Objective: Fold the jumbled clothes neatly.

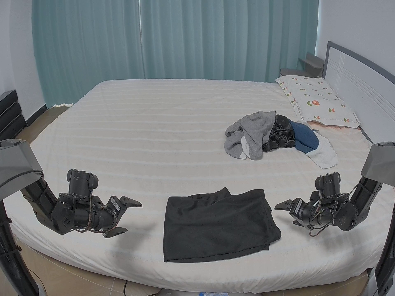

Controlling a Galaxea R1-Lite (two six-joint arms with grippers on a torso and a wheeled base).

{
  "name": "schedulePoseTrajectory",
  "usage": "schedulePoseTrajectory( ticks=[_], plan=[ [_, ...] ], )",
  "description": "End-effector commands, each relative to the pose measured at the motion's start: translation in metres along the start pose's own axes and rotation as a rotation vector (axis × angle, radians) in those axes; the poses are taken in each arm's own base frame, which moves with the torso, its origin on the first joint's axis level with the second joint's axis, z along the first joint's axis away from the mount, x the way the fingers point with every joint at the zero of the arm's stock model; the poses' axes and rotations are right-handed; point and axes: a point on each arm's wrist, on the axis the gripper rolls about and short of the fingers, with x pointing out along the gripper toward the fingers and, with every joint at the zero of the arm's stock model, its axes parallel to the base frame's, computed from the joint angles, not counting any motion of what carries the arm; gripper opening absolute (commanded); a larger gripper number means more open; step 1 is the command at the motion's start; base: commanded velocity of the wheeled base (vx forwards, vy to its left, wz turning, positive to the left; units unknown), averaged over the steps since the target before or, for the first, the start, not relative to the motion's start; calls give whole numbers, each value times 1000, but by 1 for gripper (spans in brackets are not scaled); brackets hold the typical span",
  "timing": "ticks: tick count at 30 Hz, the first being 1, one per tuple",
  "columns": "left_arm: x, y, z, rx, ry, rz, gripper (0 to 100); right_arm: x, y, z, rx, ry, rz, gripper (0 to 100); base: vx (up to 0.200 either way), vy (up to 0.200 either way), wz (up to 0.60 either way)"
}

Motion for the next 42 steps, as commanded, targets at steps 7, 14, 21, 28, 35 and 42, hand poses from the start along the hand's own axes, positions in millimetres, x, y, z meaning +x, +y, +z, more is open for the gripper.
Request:
schedulePoseTrajectory(
  ticks=[7,14,21,28,35,42],
  plan=[
    [0,-1,1,2,-4,-4,100,-4,3,-10,-28,27,5,100,0,0,0],
    [1,-4,2,2,-7,-10,100,-3,8,-14,-42,37,15,100,0,-57,0],
    [2,-10,4,13,-10,-24,100,-1,13,-15,-55,39,28,100,0,-200,0],
    [7,-22,10,24,-28,-58,100,4,20,-26,-82,69,36,100,0,-171,0],
    [37,-33,23,56,-124,-27,100,11,40,-33,-123,79,86,100,0,0,0],
    [81,-38,27,152,-188,37,100,21,54,-45,-159,108,112,100,0,0,0]
  ],
)
